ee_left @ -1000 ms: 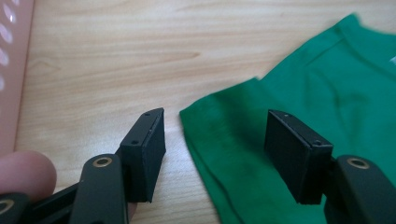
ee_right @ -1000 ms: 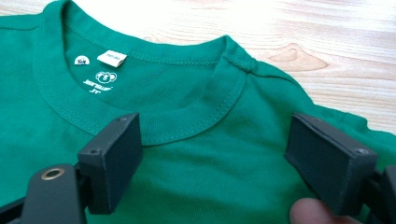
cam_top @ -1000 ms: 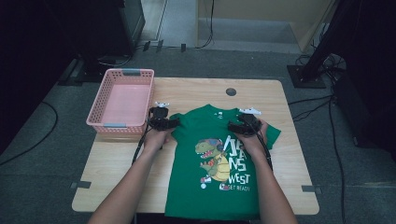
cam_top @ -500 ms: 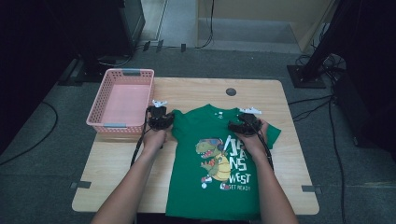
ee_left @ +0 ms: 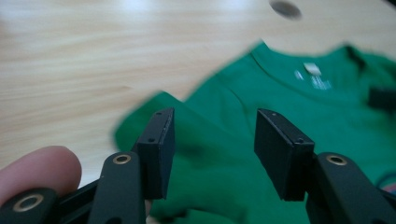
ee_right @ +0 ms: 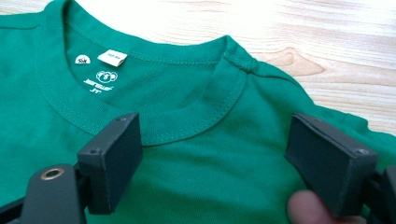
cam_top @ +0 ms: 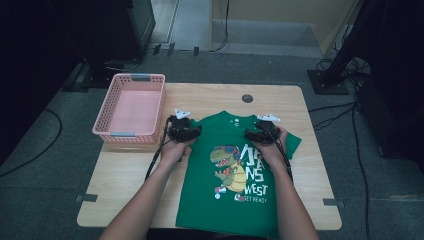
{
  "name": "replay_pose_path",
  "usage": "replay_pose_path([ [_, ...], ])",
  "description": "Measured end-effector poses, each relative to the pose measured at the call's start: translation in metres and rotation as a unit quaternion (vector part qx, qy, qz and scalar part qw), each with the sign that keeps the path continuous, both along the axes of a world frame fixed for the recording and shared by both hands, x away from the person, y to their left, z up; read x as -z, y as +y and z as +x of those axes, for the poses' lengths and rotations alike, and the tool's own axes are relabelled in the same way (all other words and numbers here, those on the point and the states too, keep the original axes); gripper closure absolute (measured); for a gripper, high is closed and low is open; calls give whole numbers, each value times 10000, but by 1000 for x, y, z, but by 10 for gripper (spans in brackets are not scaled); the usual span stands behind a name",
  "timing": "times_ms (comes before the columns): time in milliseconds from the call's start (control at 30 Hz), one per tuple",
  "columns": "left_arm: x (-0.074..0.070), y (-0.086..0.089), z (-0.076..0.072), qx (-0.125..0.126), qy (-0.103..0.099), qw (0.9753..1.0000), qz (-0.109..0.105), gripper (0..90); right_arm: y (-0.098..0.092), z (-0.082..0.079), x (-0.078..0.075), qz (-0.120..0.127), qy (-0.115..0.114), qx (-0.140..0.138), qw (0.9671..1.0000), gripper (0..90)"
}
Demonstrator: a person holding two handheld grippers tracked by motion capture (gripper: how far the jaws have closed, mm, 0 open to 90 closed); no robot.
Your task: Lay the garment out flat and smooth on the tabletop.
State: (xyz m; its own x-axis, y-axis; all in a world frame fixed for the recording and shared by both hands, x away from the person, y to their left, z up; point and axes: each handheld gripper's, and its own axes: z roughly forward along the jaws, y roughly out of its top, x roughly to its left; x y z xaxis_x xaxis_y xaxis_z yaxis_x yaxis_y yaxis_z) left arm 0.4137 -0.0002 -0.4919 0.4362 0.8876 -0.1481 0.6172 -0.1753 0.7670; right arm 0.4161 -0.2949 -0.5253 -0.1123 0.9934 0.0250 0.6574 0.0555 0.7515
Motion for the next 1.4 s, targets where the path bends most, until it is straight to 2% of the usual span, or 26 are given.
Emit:
replay_pose_path([
  [67, 7, -4, 0, 35, 129, 9998, 157, 458, 0, 2, 0, -15, 2, -1, 10000, 185],
  [267, 20, -4, 1, -58, 231, 9987, 456, 414, 3, 11, 0, -43, -2, 122, 9999, 186],
  [567, 24, 1, 4, -149, 4, 9975, 689, 415, 11, 27, -1, -67, -21, 74, 9999, 185],
  [733, 27, 3, 8, -193, -121, 9976, 661, 413, 14, 36, -1, -81, -25, 58, 9999, 184],
  [833, 29, 5, 11, -242, -238, 9975, 626, 413, 16, 42, -1, -105, -22, 169, 9998, 183],
  [933, 29, 5, 13, -314, -231, 9972, 635, 414, 18, 47, -1, -141, -40, 271, 9995, 184],
  [1033, 29, 5, 14, -357, -229, 9971, 639, 414, 17, 51, -1, -92, -23, 190, 9998, 188],
  [1133, 29, 5, 14, -339, -228, 9972, 634, 415, 10, 49, -5, 127, 5, -15, 9999, 186],
  [1233, 29, 7, 15, -301, -229, 9974, 613, 415, -8, 39, -20, 522, -166, -143, 9984, 187],
  [1267, 29, 7, 15, -302, -233, 9974, 615, 415, -15, 36, -25, 464, -217, -185, 9985, 187],
  [1300, 29, 6, 15, -307, -236, 9973, 619, 415, -23, 31, -30, 283, -257, -165, 9991, 195],
  [1333, 29, 6, 15, -308, -234, 9973, 624, 415, -31, 27, -34, 86, -287, -110, 9995, 211],
  [1400, 29, 6, 15, -311, -230, 9973, 630, 415, -48, 18, -37, -100, -252, 24, 9996, 216],
])
